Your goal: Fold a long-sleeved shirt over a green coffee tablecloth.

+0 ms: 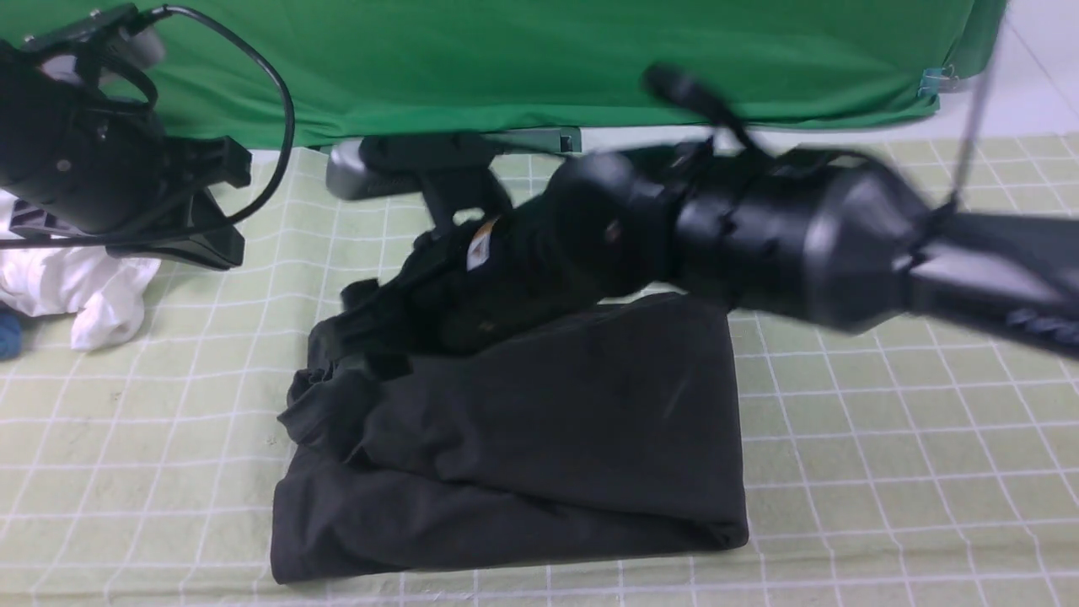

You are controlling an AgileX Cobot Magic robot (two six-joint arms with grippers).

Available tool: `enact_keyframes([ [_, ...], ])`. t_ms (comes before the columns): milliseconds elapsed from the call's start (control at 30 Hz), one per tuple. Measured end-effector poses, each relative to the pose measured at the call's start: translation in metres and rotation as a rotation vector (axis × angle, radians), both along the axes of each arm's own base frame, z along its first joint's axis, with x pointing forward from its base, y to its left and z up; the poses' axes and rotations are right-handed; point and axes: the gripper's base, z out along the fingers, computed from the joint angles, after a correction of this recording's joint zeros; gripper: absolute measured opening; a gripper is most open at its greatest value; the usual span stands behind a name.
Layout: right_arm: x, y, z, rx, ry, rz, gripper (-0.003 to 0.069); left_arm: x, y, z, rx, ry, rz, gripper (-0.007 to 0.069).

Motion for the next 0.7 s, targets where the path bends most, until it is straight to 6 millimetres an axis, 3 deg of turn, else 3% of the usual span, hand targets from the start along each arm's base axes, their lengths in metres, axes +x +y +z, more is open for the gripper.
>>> enact_keyframes([
  [33, -0.001, -0.007, 0.01, -0.009, -0.009, 0.018, 0.0387, 0.001, 0.0, 0.0, 0.001, -0.006, 0.002, 0.0013],
  [200, -0.006, -0.069, 0.068, -0.108, -0.061, 0.1, 0.0056, 0.001, 0.0, 0.0, 0.003, -0.014, 0.006, 0.0013],
  [233, -0.008, -0.079, 0.077, -0.123, -0.065, 0.1, 0.0036, 0.001, 0.0, 0.0, 0.003, -0.014, 0.006, 0.0013],
  [367, -0.023, -0.128, 0.123, -0.173, -0.162, 0.065, 0.0005, 0.001, 0.0, 0.0, 0.003, -0.014, 0.006, 0.0013],
  [400, -0.024, -0.13, 0.126, -0.171, -0.165, 0.062, 0.0005, 0.001, 0.0, 0.0, 0.003, -0.014, 0.006, 0.0013],
  [567, -0.067, -0.194, 0.173, -0.317, -0.28, 0.002, 0.0004, 0.001, 0.0, 0.0, 0.003, -0.015, 0.006, 0.0013],
  [600, -0.069, -0.196, 0.175, -0.321, -0.283, -0.003, 0.0003, 0.001, 0.0, 0.0, 0.003, -0.015, 0.006, 0.0013],
  [667, -0.096, -0.225, 0.194, -0.352, -0.352, -0.067, 0.0002, 0.002, 0.001, 0.001, 0.003, -0.017, 0.007, 0.0013],
  [700, -0.098, -0.227, 0.195, -0.351, -0.356, -0.073, 0.0002, 0.002, 0.001, 0.001, 0.003, -0.017, 0.007, 0.0013],
])
